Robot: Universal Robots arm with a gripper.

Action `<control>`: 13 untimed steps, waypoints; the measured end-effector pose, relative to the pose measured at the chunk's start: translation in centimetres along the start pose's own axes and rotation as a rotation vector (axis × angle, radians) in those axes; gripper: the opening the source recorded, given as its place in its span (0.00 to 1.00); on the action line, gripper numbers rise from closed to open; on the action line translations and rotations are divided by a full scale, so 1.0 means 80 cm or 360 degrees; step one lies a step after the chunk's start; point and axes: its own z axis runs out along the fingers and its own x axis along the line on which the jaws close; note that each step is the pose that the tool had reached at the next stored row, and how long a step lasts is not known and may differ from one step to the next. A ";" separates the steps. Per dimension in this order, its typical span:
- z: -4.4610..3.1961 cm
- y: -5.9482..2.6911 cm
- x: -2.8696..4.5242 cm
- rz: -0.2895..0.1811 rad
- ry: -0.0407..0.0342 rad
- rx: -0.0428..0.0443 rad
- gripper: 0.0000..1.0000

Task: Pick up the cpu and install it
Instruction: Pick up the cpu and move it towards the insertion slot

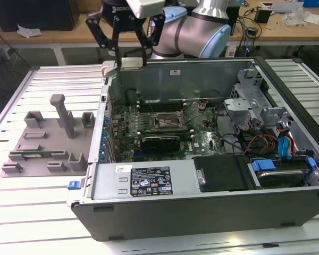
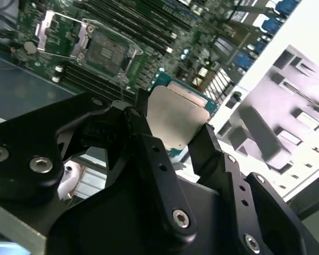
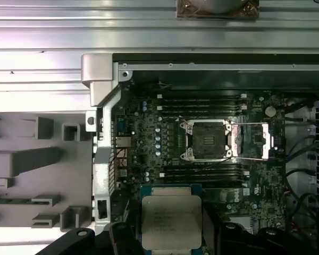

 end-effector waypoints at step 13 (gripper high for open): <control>0.0034 0.000 -0.0310 0.0000 0.0000 0.0000 0.55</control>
